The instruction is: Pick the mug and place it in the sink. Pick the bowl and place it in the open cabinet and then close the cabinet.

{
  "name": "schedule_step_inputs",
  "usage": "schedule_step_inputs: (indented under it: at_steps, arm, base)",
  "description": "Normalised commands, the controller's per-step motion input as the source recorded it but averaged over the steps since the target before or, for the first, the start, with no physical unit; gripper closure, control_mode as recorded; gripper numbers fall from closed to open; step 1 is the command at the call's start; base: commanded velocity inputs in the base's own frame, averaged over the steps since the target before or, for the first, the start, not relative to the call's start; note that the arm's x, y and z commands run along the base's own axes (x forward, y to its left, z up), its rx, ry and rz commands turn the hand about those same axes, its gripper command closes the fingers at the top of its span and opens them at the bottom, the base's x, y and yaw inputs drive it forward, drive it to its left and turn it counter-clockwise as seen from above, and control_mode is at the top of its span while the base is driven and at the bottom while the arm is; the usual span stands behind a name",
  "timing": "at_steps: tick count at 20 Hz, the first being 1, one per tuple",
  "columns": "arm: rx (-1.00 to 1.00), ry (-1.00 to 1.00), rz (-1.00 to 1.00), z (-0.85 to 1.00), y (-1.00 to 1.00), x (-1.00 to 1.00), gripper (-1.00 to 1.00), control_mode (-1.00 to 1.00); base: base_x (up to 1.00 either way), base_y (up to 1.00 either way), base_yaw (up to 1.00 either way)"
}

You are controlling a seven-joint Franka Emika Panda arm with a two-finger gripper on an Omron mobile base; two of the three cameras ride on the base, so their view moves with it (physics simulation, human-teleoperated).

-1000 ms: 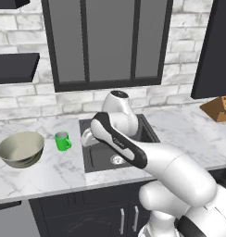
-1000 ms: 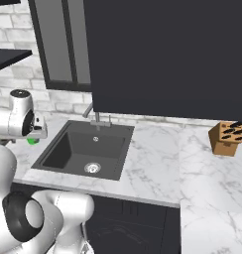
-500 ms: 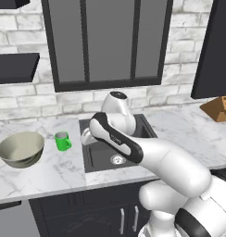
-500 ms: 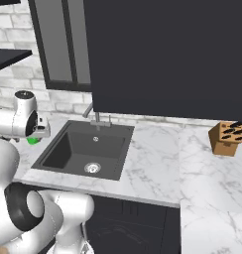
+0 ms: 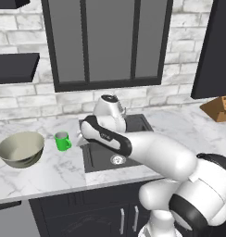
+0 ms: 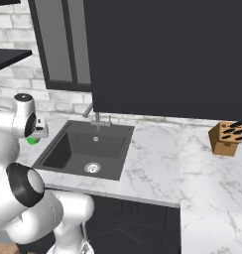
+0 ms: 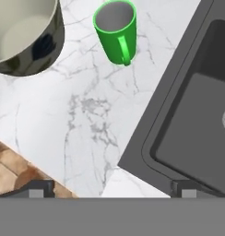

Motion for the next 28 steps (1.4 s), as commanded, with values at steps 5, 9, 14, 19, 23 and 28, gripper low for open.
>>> schedule_step_inputs:
  at_steps: [5,9,14,19,23,28]
  arm:
    - [-0.01,0.0,0.0,-0.1,0.21,0.23,-1.0,-1.0]
    - [0.0,0.0,0.0,-0.1,0.23,0.26,-1.0,-1.0]
    - [0.0,0.0,0.0,-0.16,0.16,0.23,-1.0,-1.0]
    - [0.0,0.0,0.0,-0.21,0.14,0.21,-1.0,-1.0]
    - [0.0,0.0,0.0,-0.15,0.1,0.27,-1.0,-1.0]
    - [0.0,0.0,0.0,-0.03,0.05,0.28,-1.0,-1.0]
  base:
    - [0.0,0.0,0.0]
    - [0.0,0.0,0.0]
    - [0.0,0.0,0.0]
    - [0.0,0.0,0.0]
    - [0.0,0.0,0.0]
    - [0.0,0.0,0.0]
